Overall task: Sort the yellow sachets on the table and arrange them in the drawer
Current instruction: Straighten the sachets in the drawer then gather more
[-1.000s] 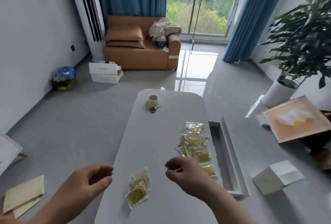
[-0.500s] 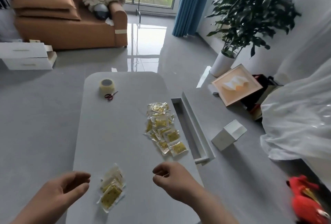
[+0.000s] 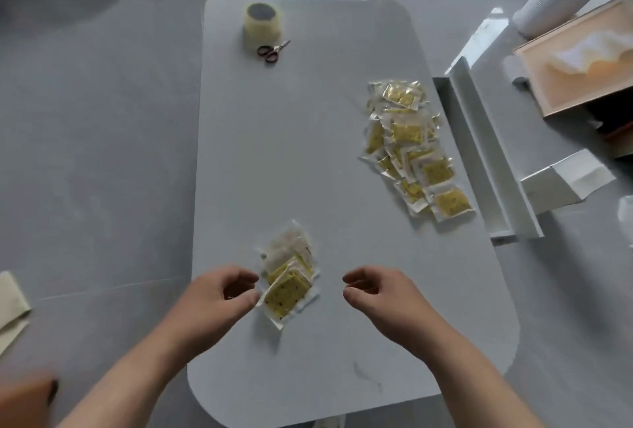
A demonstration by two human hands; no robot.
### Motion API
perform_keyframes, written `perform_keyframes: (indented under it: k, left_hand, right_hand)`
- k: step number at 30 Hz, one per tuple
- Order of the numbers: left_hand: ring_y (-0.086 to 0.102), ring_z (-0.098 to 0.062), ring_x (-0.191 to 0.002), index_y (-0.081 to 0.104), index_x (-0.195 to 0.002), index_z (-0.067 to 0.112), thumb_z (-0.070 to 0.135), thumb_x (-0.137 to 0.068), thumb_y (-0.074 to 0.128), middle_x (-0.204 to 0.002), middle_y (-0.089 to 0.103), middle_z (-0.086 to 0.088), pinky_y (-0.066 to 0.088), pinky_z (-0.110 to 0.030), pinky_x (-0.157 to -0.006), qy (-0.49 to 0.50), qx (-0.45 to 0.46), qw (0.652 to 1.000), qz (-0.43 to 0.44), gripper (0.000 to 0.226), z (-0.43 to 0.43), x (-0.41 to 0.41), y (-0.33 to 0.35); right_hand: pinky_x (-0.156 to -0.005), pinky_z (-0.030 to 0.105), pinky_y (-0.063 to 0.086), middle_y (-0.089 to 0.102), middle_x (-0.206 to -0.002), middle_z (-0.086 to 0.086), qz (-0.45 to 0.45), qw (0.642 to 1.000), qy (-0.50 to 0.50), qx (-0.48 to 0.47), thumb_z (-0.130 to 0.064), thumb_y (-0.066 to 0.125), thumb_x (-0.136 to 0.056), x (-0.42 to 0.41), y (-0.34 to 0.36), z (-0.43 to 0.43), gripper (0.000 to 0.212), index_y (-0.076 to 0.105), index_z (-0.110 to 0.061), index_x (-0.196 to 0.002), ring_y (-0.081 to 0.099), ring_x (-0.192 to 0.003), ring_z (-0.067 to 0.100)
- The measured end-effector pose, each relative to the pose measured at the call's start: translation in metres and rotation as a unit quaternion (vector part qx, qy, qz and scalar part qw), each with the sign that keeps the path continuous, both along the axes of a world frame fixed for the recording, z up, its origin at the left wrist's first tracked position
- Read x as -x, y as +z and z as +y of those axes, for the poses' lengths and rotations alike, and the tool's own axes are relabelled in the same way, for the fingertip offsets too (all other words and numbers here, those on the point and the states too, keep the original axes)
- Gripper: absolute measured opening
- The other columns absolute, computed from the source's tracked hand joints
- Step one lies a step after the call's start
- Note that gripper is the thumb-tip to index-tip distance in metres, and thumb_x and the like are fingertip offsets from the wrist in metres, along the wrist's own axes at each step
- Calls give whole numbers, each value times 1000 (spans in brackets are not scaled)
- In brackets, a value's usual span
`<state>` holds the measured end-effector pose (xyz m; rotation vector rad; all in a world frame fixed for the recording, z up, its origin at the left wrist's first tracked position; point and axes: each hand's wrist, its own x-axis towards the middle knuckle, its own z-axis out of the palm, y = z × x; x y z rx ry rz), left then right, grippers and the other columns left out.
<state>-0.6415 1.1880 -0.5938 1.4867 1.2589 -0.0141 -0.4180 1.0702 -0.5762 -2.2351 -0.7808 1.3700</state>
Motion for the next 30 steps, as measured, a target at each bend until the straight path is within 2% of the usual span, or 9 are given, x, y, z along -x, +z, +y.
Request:
perform_keyframes:
  k: [4,9,13,16,18,21,25,28,30]
  left_hand:
    - [64,-8,-91,67,-103,24,23,-85,68,-94,67,10,50,-27,-81,6,-45,998,41,17,-12,-18,-69]
    - [57,-21,-106,63,-116,16,27,-85,63,-113,63,-2,48,-34,-89,7,-157,981,111,33,-28,-41,-132]
    - [52,-26,-105,54,-116,20,52,-73,68,-111,57,-2,43,-35,-87,-66,-211,954,204,56,-43,-51,-159]
    - [51,-27,-103,47,-121,17,51,-73,71,-112,54,-3,42,-35,-85,-103,-238,941,219,64,-47,-49,-173]
    - [53,-28,-99,46,-120,16,45,-75,72,-110,55,-4,42,-36,-81,-110,-248,940,208,59,-46,-48,-178]
    - [56,-28,-95,48,-116,17,35,-79,70,-106,56,-3,43,-36,-74,-83,-218,958,165,46,-45,-49,-179]
    - [59,-26,-93,58,-100,23,34,-82,67,-100,59,2,43,-32,-68,-61,-171,972,148,23,-39,-45,-176]
    - [60,-24,-85,64,-90,22,33,-80,70,-88,65,4,46,-33,-67,-10,-140,979,146,16,-32,-30,-171]
    - [62,-22,-76,66,-80,22,28,-79,71,-75,67,4,49,-34,-66,47,-113,982,143,8,-28,-15,-167]
  right_hand:
    - [-75,26,54,70,-90,-10,15,1000,-21,9,-23,66,-87,0,-60,-1,14,69,-26,-100,66,-82,6]
    - [-74,25,52,70,-89,-8,38,998,-43,17,-23,66,-87,2,-107,-3,8,68,-30,-91,64,-80,6]
    - [-70,23,50,69,-86,-6,50,997,-60,24,-21,66,-87,6,-127,2,9,69,-26,-94,62,-75,6]
    - [-69,22,50,68,-86,-6,55,996,-57,27,-21,66,-88,9,-135,6,10,68,-24,-97,61,-73,6]
    - [-70,22,50,68,-85,-7,61,996,-54,26,-21,66,-88,11,-139,7,8,68,-25,-95,61,-73,6]
    - [-70,22,51,68,-83,-8,68,996,-52,20,-22,66,-88,13,-143,10,7,67,-28,-90,61,-73,5]
    - [-68,23,50,67,-78,-9,74,995,-61,18,-21,67,-87,14,-148,13,9,67,-29,-84,60,-70,5]
    - [-68,22,51,68,-83,-8,57,998,-39,14,-20,66,-88,15,-150,16,7,67,-27,-89,63,-74,7]
    - [-72,19,51,68,-89,-10,4,999,34,3,-21,65,-88,14,-155,23,12,68,-26,-98,64,-81,5]
